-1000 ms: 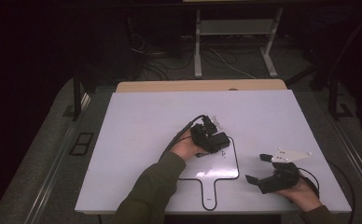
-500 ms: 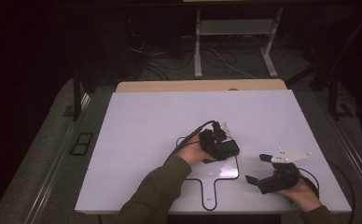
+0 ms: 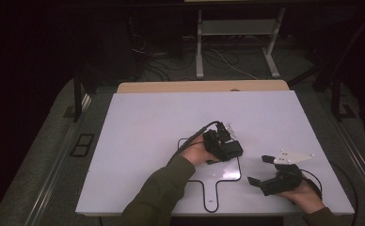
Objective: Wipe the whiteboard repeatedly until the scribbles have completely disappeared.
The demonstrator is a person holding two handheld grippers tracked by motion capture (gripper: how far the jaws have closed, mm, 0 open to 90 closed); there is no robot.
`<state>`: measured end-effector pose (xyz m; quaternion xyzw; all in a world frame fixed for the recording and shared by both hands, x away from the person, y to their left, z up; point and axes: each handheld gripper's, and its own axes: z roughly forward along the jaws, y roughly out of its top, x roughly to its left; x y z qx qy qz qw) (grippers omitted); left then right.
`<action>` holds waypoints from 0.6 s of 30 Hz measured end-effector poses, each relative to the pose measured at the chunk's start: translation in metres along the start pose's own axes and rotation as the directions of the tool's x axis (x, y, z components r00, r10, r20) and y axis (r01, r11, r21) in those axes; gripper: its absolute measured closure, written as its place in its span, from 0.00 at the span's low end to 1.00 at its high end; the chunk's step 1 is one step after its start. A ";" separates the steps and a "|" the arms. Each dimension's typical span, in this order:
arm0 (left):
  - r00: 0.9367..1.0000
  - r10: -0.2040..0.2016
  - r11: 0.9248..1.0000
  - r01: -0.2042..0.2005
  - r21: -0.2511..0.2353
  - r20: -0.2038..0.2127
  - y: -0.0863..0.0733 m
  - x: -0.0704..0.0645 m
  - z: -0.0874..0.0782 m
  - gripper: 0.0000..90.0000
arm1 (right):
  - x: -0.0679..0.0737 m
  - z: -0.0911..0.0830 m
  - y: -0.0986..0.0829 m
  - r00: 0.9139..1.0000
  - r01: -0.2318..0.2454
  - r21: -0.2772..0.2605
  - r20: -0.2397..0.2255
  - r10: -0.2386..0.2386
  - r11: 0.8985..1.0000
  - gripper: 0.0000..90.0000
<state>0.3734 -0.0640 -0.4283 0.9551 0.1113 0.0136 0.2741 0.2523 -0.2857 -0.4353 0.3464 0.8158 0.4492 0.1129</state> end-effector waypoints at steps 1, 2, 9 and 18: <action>1.000 0.015 1.000 -0.015 0.001 0.002 0.000 -0.005 0.000 0.43 | 0.000 0.000 0.000 1.000 -0.001 0.000 -0.001 0.001 1.000 0.00; 1.000 0.015 1.000 -0.015 0.002 -0.001 0.001 -0.008 0.001 0.43 | 0.000 0.000 0.000 1.000 -0.001 0.001 -0.001 0.001 1.000 0.00; 0.997 -0.063 0.998 0.063 0.004 -0.045 0.000 0.021 -0.001 0.43 | 0.001 0.000 0.000 1.000 0.002 0.001 -0.002 -0.002 1.000 0.00; 0.999 -0.036 0.999 0.036 0.005 -0.036 0.002 0.010 0.001 0.43 | -0.001 0.000 0.000 1.000 0.001 -0.001 -0.002 -0.001 1.000 0.00</action>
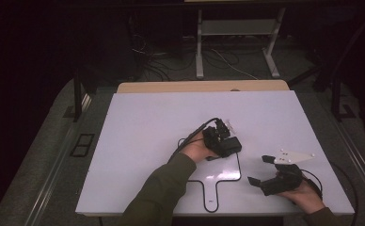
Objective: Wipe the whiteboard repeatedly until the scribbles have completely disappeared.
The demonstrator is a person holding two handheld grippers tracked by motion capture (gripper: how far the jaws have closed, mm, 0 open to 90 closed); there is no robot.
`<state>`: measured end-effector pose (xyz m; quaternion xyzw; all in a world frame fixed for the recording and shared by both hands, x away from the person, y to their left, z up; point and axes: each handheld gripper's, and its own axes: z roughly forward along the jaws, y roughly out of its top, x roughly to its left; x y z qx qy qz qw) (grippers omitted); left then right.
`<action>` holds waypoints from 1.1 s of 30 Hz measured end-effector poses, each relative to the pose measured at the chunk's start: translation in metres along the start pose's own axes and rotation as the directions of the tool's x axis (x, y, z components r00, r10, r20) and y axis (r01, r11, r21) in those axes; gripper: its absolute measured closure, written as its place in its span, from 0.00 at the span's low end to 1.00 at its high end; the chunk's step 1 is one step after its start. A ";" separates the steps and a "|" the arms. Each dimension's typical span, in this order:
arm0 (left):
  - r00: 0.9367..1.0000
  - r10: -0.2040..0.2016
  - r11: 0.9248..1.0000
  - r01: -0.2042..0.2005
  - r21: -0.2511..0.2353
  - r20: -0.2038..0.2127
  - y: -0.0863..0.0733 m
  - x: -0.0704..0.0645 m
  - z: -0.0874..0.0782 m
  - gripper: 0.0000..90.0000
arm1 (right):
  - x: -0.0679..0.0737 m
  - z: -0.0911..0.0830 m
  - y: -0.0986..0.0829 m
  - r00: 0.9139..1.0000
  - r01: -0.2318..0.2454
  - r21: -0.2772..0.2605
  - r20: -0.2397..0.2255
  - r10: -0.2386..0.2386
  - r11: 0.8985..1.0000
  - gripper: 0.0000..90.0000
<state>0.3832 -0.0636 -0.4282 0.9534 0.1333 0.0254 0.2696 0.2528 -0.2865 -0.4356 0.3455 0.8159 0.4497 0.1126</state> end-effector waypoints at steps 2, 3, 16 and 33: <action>0.999 0.036 0.999 -0.036 -0.001 0.012 -0.002 -0.009 -0.001 0.43 | 0.001 0.000 0.000 1.000 -0.002 0.000 0.000 0.002 1.000 0.00; 0.999 0.042 0.999 -0.042 -0.008 0.015 -0.004 -0.013 -0.002 0.43 | 0.001 -0.001 0.000 1.000 -0.001 -0.003 0.001 0.001 1.000 0.00; 1.000 -0.015 1.000 0.015 -0.005 -0.021 -0.004 0.008 -0.003 0.43 | 0.001 -0.001 0.000 1.000 0.000 -0.003 0.002 0.000 1.000 0.00; 0.997 -0.071 0.997 0.070 -0.014 -0.032 -0.012 0.029 -0.008 0.43 | 0.002 -0.002 0.001 1.000 -0.001 -0.006 0.002 0.001 1.000 0.00</action>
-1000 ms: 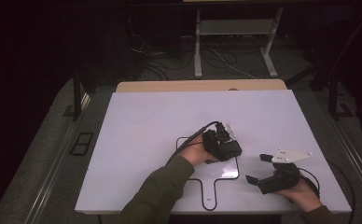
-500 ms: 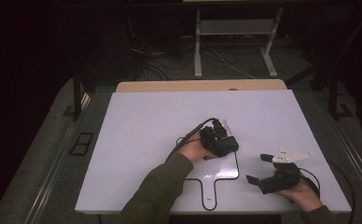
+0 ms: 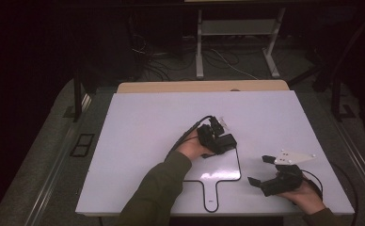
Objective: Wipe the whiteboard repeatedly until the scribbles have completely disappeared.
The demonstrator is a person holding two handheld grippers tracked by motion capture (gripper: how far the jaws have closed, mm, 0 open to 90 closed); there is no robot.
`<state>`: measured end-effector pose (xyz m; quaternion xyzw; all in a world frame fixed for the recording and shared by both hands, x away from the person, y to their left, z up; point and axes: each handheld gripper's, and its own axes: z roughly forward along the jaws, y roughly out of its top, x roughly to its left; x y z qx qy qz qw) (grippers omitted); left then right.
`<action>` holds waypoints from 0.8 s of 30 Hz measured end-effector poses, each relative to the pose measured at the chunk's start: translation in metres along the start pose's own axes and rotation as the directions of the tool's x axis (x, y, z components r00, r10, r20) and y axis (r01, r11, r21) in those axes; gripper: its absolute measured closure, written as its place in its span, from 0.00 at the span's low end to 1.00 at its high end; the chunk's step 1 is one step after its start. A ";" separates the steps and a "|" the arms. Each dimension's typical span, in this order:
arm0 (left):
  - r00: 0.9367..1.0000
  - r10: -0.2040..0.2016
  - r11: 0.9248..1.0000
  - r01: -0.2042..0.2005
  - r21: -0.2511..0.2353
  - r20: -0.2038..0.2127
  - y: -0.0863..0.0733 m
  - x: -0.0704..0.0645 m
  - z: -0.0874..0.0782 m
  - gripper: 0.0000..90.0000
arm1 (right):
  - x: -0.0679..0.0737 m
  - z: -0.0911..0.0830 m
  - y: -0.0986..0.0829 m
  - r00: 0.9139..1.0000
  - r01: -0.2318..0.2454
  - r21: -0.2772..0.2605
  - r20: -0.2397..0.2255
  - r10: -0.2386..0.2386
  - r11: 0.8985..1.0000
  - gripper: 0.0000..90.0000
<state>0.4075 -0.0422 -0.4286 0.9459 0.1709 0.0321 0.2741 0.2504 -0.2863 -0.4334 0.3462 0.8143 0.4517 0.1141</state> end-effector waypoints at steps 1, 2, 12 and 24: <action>1.000 -0.011 1.000 0.011 -0.001 -0.015 0.000 0.003 0.000 0.43 | -0.001 0.000 0.000 1.000 -0.002 0.000 0.000 0.002 1.000 0.00; 0.999 -0.009 1.000 0.009 0.009 -0.032 0.000 0.007 -0.001 0.43 | -0.001 -0.001 0.000 1.000 -0.002 -0.001 0.001 0.002 1.000 0.00; 0.999 0.047 0.999 -0.048 0.012 0.023 0.005 -0.016 0.003 0.43 | -0.001 0.000 0.000 1.000 0.003 0.005 -0.001 -0.003 1.000 0.00; 0.997 0.034 0.996 -0.028 -0.081 0.076 0.001 -0.028 -0.001 0.43 | -0.001 0.000 0.000 1.000 0.002 0.003 -0.002 -0.002 1.000 0.00</action>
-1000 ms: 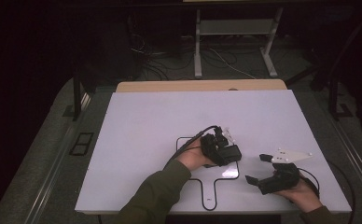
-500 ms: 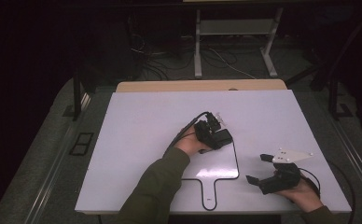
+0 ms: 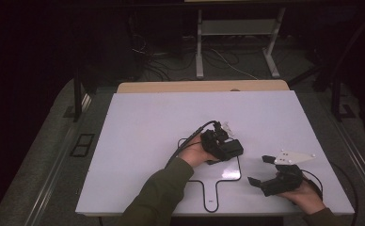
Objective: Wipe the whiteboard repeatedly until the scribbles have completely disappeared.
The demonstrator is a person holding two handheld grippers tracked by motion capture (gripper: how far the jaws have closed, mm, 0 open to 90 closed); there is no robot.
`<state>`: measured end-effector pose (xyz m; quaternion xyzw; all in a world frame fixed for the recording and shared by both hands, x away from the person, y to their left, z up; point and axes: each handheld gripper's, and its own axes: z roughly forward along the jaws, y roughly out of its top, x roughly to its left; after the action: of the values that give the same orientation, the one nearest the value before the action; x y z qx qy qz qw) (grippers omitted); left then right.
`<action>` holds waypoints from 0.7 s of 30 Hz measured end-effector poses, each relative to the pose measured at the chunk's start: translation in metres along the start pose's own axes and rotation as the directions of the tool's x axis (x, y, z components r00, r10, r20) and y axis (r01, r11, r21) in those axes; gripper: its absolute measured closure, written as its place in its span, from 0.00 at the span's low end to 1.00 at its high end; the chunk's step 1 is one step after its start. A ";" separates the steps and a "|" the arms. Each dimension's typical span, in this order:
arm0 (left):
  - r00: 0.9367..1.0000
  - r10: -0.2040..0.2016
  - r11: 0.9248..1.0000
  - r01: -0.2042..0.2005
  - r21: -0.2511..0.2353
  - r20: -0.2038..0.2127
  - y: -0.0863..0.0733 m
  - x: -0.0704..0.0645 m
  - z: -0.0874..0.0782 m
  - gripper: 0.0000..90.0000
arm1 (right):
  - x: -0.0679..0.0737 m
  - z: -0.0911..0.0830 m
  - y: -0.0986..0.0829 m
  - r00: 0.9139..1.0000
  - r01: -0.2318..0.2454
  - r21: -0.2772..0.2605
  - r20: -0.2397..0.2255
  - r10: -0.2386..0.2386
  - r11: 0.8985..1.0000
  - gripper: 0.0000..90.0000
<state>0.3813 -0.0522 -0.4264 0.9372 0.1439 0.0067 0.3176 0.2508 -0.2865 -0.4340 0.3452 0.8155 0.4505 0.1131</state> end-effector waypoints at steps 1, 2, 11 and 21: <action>1.000 -0.001 1.000 0.001 -0.004 0.001 0.000 0.001 -0.002 0.43 | -0.001 0.000 0.000 1.000 0.002 0.000 0.001 -0.002 1.000 0.00; 1.000 -0.001 1.000 0.001 -0.007 -0.001 0.000 0.002 -0.004 0.43 | -0.001 0.000 0.000 1.000 0.000 0.001 0.001 0.000 1.000 0.00; 0.999 -0.054 0.997 0.055 -0.058 0.004 -0.005 0.005 -0.019 0.43 | -0.001 0.000 0.000 1.000 -0.001 0.000 -0.001 0.001 1.000 0.00; 0.997 -0.075 0.994 0.074 -0.081 -0.009 -0.020 0.014 -0.044 0.43 | -0.001 0.001 -0.001 1.000 -0.004 0.001 0.001 0.004 1.000 0.00</action>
<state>0.3843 -0.0069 -0.4046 0.9176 0.1802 0.0064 0.3543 0.2517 -0.2870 -0.4352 0.3470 0.8151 0.4501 0.1125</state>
